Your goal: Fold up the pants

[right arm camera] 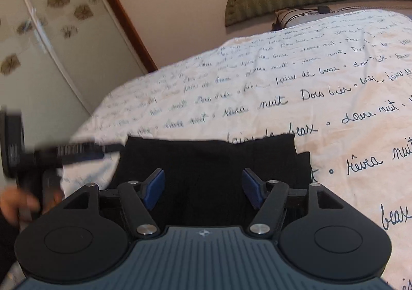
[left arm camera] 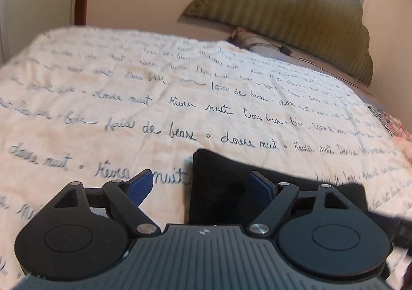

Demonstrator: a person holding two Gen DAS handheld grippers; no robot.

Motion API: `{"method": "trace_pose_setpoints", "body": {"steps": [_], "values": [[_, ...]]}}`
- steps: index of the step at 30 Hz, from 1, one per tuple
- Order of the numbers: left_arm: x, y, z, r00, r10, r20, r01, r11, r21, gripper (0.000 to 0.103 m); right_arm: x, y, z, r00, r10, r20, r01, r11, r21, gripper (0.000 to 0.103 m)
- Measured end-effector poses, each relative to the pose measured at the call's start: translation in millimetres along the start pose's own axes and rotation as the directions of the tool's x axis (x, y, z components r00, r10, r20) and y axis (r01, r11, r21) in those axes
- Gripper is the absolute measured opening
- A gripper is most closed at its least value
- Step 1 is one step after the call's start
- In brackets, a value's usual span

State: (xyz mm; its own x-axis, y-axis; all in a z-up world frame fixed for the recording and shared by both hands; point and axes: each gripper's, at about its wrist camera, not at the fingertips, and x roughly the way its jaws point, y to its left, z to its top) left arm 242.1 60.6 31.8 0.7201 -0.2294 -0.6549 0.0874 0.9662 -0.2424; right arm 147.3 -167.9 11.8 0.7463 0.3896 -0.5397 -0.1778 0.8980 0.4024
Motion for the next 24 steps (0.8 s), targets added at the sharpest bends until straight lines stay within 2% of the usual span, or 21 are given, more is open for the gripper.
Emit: {"method": "trace_pose_setpoints", "body": {"steps": [2,5,7,8,9,10,11,14,15,19,20,21,22,24], "values": [[14,7,10,0.997,-0.055,-0.044,0.052,0.996,-0.067,0.083,11,-11,-7,1.000,-0.008,-0.019,0.008,1.000,0.017,0.065],[31,7,16,0.992,-0.105,-0.075,0.097,0.989,-0.112,0.083,11,-27,-15,0.998,0.050,0.029,-0.051,0.997,0.049,0.065],[46,3,14,0.991,-0.072,-0.109,0.060,0.993,-0.105,0.083,10,-27,-17,0.998,0.053,0.035,-0.055,0.997,0.050,0.065],[56,3,12,0.990,-0.035,-0.135,0.021,0.995,-0.100,0.080,10,-26,-18,0.998,0.050,0.036,-0.051,0.998,0.042,0.065],[58,-1,9,0.995,-0.018,-0.102,0.010,0.997,-0.073,0.085,11,-24,-19,0.998,0.047,0.039,-0.048,0.998,0.033,0.065],[61,-6,7,0.996,0.011,-0.092,-0.014,0.999,-0.030,0.081,11,-24,-20,0.998,0.046,0.043,-0.047,0.999,0.025,0.065],[63,-14,5,0.996,0.043,-0.075,-0.041,0.999,0.022,0.084,11,-24,-22,0.998,0.048,0.050,-0.050,0.999,0.023,0.065],[67,-35,-12,0.993,0.115,-0.007,-0.113,0.981,0.160,0.090,10,-30,-26,0.995,0.072,0.075,-0.075,0.996,0.038,0.065],[67,-38,-16,0.992,0.127,0.013,-0.127,0.976,0.177,0.090,10,-32,-27,0.993,0.082,0.082,-0.086,0.995,0.047,0.065],[61,-29,-14,0.994,0.104,0.026,-0.106,0.985,0.132,0.091,9,-34,-28,0.991,0.091,0.098,-0.096,0.994,0.051,0.065],[55,-26,-14,0.993,0.113,0.034,-0.116,0.986,0.118,0.085,6,-33,-28,0.990,0.091,0.104,-0.096,0.994,0.053,0.065],[45,-23,-14,0.991,0.126,0.046,-0.130,0.986,0.101,0.081,0,-32,-26,0.990,0.086,0.110,-0.094,0.993,0.067,0.065],[33,-21,-14,0.989,0.136,0.057,-0.140,0.987,0.084,0.081,-10,-33,-25,0.990,0.071,0.121,-0.083,0.992,0.099,0.065],[-3,-16,-22,0.993,0.087,0.079,-0.091,0.994,0.055,0.082,-34,-40,-28,0.986,0.060,0.154,-0.085,0.983,0.160,0.066]]}}
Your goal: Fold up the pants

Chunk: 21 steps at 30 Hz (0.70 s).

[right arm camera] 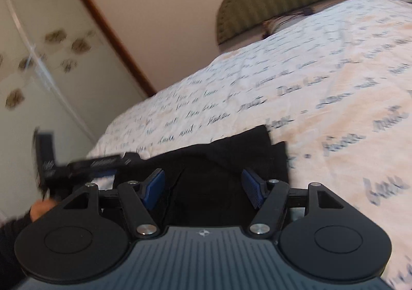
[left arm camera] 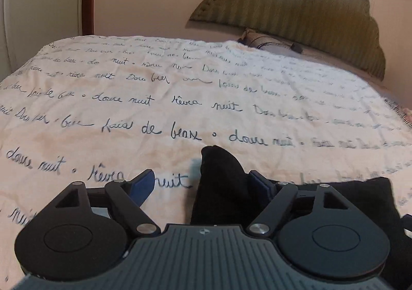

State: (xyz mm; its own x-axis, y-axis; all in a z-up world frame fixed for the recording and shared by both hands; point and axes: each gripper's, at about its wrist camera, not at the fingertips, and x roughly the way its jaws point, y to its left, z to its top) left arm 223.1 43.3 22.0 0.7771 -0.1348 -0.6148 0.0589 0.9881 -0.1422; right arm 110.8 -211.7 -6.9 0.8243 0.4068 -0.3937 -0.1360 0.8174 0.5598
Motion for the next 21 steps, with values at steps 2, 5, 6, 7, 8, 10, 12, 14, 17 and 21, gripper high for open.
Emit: {"method": "trace_pose_setpoints", "body": {"steps": [2,5,6,7,8,10,12,14,17,21], "values": [[-39,6,-13,0.993,-0.115,0.006,0.116,0.993,-0.016,0.087,-21,-13,1,0.999,0.033,0.000,-0.033,0.999,0.035,0.070],[-68,9,-37,0.980,-0.200,-0.024,0.199,0.980,-0.021,0.090,-28,-39,2,0.994,-0.019,-0.106,0.030,0.995,0.097,0.075],[-71,10,-47,0.979,-0.198,-0.039,0.197,0.980,-0.029,0.090,-26,-46,1,0.990,-0.036,-0.140,0.051,0.993,0.107,0.075],[-70,12,-55,0.980,-0.192,-0.058,0.190,0.981,-0.043,0.090,-24,-50,-1,0.985,-0.037,-0.167,0.057,0.992,0.117,0.075],[-66,15,-65,0.978,-0.190,-0.088,0.185,0.981,-0.064,0.089,-23,-50,-2,0.984,-0.024,-0.175,0.045,0.992,0.117,0.075],[-57,23,-78,0.973,-0.199,-0.116,0.184,0.974,-0.132,0.089,-19,-46,-3,0.981,-0.007,-0.195,0.028,0.994,0.106,0.075],[-60,22,-82,0.974,-0.210,-0.090,0.196,0.970,-0.143,0.090,-12,-41,-6,0.977,0.005,-0.213,0.016,0.995,0.097,0.075],[-60,20,-81,0.970,-0.223,-0.098,0.207,0.967,-0.151,0.090,-6,-34,-8,0.974,0.005,-0.226,0.009,0.998,0.060,0.040],[-58,20,-77,0.955,-0.269,-0.126,0.244,0.952,-0.183,0.078,-2,-35,-8,0.969,0.030,-0.246,-0.009,0.996,0.084,0.034],[-53,41,-74,0.889,-0.427,-0.168,0.341,0.860,-0.379,0.074,-6,-58,-3,0.961,0.130,-0.245,-0.063,0.963,0.262,0.036]]}}
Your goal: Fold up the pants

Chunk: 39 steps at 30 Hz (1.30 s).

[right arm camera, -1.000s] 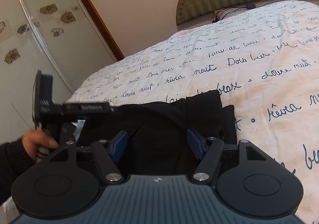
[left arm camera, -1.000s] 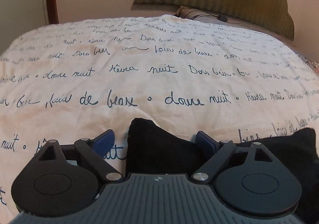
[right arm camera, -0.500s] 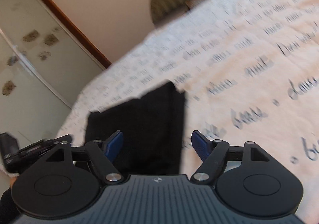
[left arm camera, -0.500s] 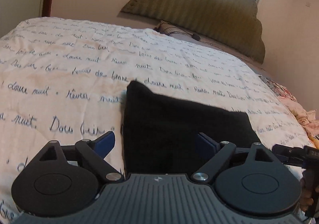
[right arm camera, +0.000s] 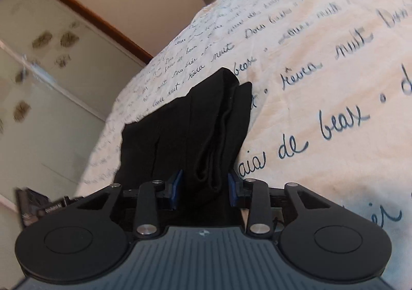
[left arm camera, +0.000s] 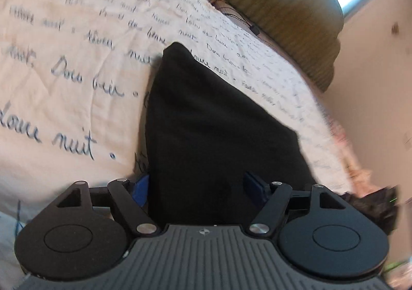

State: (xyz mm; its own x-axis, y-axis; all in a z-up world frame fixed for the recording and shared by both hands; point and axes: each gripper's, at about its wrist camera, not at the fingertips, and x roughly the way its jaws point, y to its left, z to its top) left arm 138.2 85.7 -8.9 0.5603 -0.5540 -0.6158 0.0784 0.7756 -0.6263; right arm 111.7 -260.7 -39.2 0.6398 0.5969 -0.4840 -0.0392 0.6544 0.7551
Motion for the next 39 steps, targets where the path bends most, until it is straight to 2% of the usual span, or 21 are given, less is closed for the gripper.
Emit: {"method": "trace_pose_setpoints", "body": {"steps": [2,4,7,10,11,12,13,14,15,18,22,24,26,28,30,32,34,36,37,38,39], "values": [[4,17,7,0.992,-0.106,-0.061,0.099,0.988,-0.119,0.077,0,-22,7,0.995,0.099,-0.019,-0.094,0.981,0.168,0.045],[7,29,13,0.980,-0.179,-0.087,0.159,0.966,-0.203,0.080,1,-36,14,0.981,0.193,-0.027,-0.180,0.951,0.253,0.060],[20,40,24,0.967,-0.229,-0.115,0.188,0.939,-0.288,0.082,10,-38,25,0.965,0.253,-0.075,-0.223,0.935,0.275,0.072],[33,39,36,0.965,-0.233,-0.122,0.185,0.931,-0.313,0.083,23,-29,37,0.961,0.242,-0.133,-0.202,0.944,0.259,0.074],[36,36,39,0.968,-0.220,-0.122,0.174,0.936,-0.307,0.082,27,-27,40,0.961,0.237,-0.143,-0.196,0.947,0.255,0.072],[38,32,40,0.974,-0.190,-0.121,0.148,0.944,-0.296,0.072,30,-23,41,0.964,0.212,-0.161,-0.172,0.958,0.230,0.047],[38,27,40,0.984,-0.132,-0.116,0.097,0.958,-0.268,0.055,34,-16,40,0.969,0.147,-0.198,-0.116,0.980,0.162,0.025],[38,21,40,0.992,-0.040,-0.123,0.014,0.978,-0.208,0.020,36,-9,38,0.972,0.093,-0.217,-0.073,0.993,0.095,0.022],[38,18,42,0.992,0.004,-0.125,-0.022,0.988,-0.150,0.021,35,-4,36,0.974,0.068,-0.217,-0.058,0.997,0.050,0.022],[28,9,46,0.994,0.025,-0.105,-0.036,0.995,-0.097,0.017,28,17,41,0.978,0.047,-0.205,-0.057,0.997,-0.044,0.022],[-8,-12,59,1.000,0.018,0.003,-0.018,1.000,-0.002,0.014,22,53,49,0.977,0.102,-0.187,-0.129,0.983,-0.133,0.022],[-23,-10,62,0.999,0.023,0.039,-0.023,1.000,-0.002,0.014,29,64,47,0.972,0.116,-0.205,-0.151,0.975,-0.163,0.022],[-27,5,59,0.998,0.043,0.034,-0.042,0.999,-0.028,0.014,43,61,45,0.964,0.119,-0.238,-0.157,0.977,-0.147,0.022],[-18,27,47,0.997,0.070,-0.020,-0.071,0.994,-0.088,0.015,58,48,38,0.958,0.095,-0.271,-0.129,0.985,-0.111,0.023],[-4,45,34,0.996,0.066,-0.054,-0.073,0.990,-0.122,0.027,64,27,31,0.956,0.106,-0.275,-0.124,0.991,-0.046,0.023],[-5,56,28,1.000,0.025,-0.015,-0.027,0.990,-0.138,0.028,59,8,28,0.955,0.174,-0.241,-0.166,0.985,0.053,0.026],[-8,59,29,1.000,0.011,-0.004,-0.012,0.990,-0.141,0.030,53,5,27,0.960,0.182,-0.210,-0.168,0.982,0.084,0.032],[-21,52,32,0.997,0.065,0.030,-0.062,0.994,-0.086,0.036,40,7,27,0.975,0.150,-0.166,-0.137,0.987,0.088,0.038],[-32,43,33,0.991,0.112,0.074,-0.110,0.993,-0.033,0.035,30,10,28,0.984,0.126,-0.129,-0.117,0.990,0.079,0.039],[-44,29,34,0.975,0.171,0.138,-0.178,0.983,0.037,0.036,18,15,29,0.993,0.090,-0.074,-0.086,0.995,0.059,0.040],[-54,16,34,0.962,0.191,0.194,-0.213,0.971,0.103,0.036,7,22,30,0.998,0.057,-0.026,-0.057,0.998,0.027,0.040]]}}
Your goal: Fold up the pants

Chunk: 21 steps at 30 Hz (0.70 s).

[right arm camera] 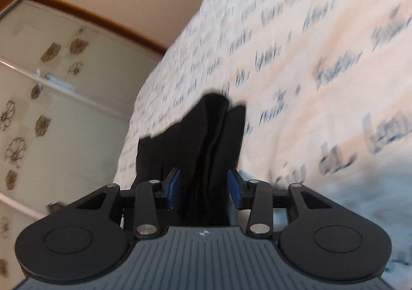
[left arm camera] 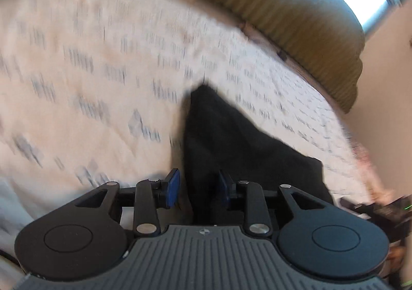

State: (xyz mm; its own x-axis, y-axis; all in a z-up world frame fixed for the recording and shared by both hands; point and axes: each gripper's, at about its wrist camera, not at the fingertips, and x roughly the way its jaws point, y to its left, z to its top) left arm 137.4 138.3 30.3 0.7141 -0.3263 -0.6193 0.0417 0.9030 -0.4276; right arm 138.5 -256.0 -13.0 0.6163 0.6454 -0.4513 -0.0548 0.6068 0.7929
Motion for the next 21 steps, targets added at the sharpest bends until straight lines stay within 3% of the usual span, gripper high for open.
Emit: {"method": "trace_pose_setpoints", "body": {"steps": [1,3,5,7,10,14,17,21], "values": [[-10,-10,1,0.999,0.001,0.041,-0.003,0.999,0.055,0.036,-7,10,0,0.999,-0.023,0.042,0.025,0.999,-0.040,0.040],[-21,-34,-2,0.996,-0.052,0.076,0.042,0.991,0.126,0.041,-8,33,-1,0.998,0.017,0.062,-0.010,0.994,-0.111,0.042],[-19,-62,-16,0.992,-0.109,0.062,0.093,0.973,0.213,0.053,9,53,-3,0.996,0.087,0.013,-0.085,0.988,-0.129,0.051],[-5,-86,-38,0.996,-0.083,0.044,0.065,0.949,0.308,0.055,32,67,-7,0.995,0.096,-0.034,-0.100,0.981,-0.164,0.056],[26,-95,-65,1.000,0.026,-0.017,-0.019,0.934,0.356,0.054,62,69,-14,0.997,-0.021,-0.068,0.007,0.979,-0.202,0.055],[32,-92,-87,0.997,0.065,0.048,-0.078,0.928,0.363,0.055,65,55,-43,0.998,-0.057,-0.008,0.053,0.959,-0.277,0.051],[32,-96,-99,0.989,0.087,0.118,-0.127,0.906,0.403,0.057,66,64,-62,0.994,-0.104,0.046,0.114,0.907,-0.405,0.050],[2,-100,-98,0.983,0.104,0.154,-0.154,0.919,0.363,0.055,46,86,-77,0.974,-0.180,0.140,0.224,0.873,-0.432,0.055]]}}
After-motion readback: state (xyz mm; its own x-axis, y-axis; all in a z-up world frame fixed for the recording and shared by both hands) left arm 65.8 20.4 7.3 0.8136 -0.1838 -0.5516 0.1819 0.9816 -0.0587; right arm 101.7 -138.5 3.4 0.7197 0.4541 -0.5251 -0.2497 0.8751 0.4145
